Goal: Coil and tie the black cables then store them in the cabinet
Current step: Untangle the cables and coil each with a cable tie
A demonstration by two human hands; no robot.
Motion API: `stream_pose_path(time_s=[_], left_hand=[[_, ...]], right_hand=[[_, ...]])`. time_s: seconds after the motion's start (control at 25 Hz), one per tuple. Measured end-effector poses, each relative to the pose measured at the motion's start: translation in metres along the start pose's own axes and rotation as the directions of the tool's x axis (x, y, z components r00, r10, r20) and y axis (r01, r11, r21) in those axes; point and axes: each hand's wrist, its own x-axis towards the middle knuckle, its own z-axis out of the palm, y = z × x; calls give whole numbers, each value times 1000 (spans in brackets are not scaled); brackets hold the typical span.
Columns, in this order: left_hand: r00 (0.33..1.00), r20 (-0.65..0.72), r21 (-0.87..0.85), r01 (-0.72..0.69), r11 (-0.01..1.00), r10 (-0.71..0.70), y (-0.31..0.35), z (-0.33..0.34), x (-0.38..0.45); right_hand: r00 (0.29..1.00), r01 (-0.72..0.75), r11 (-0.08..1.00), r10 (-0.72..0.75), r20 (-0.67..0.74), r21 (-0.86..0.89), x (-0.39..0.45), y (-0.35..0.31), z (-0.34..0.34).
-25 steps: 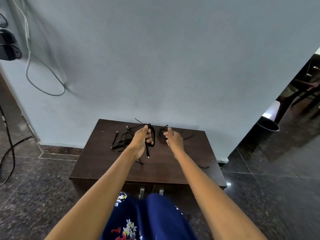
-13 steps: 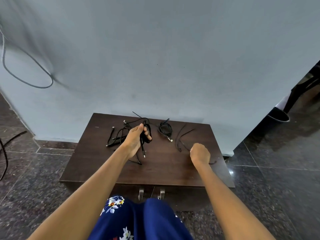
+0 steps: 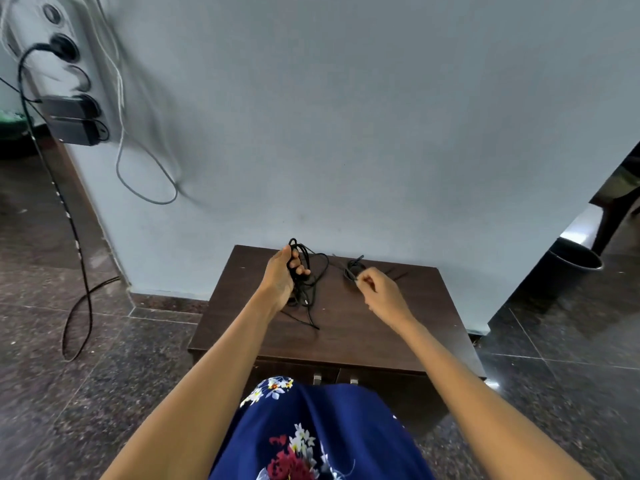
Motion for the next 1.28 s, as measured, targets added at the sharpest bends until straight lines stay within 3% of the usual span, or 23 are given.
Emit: stream_pose_path(time_s=[0.16, 0.36, 0.44, 0.56, 0.68, 0.84, 0.96, 1.08, 1.2, 1.28], left_hand=[[999, -14, -3, -34, 999, 34, 34, -11, -20], [997, 2, 175, -79, 981, 80, 68, -23, -51], [994, -3, 308, -105, 946, 112, 72, -26, -60], [978, -71, 376, -155, 914, 195, 70, -26, -69], [965, -181, 320, -123, 939, 188, 72, -30, -79], [972, -197, 203, -90, 975, 130, 82, -44, -90], [977, -151, 201, -118, 973, 150, 97, -59, -97], [947, -184, 327, -193, 925, 263, 113, -72, -106], [910, -299, 300, -196, 934, 287, 120, -87, -109], [919, -310, 238, -175, 955, 246, 121, -94, -111]], right_hand=[[987, 153, 987, -150, 60, -54, 9, -69, 24], [990, 139, 988, -138, 26, -65, 5, -120, 46], [996, 91, 995, -92, 4, 35, 3, -138, 57], [998, -64, 936, 64, 12, 346, -3, -161, 74], [979, -203, 799, 171, 110, 566, -13, -175, 90], [969, -246, 730, 181, 167, 637, -20, -189, 99], [982, -171, 828, 96, 165, 534, -21, -198, 103], [994, 78, 982, -89, 59, 171, -29, -211, 107], [924, 373, 897, -382, 6, -238, -36, -217, 106], [888, 441, 843, -460, 14, -308, -37, -217, 105]])
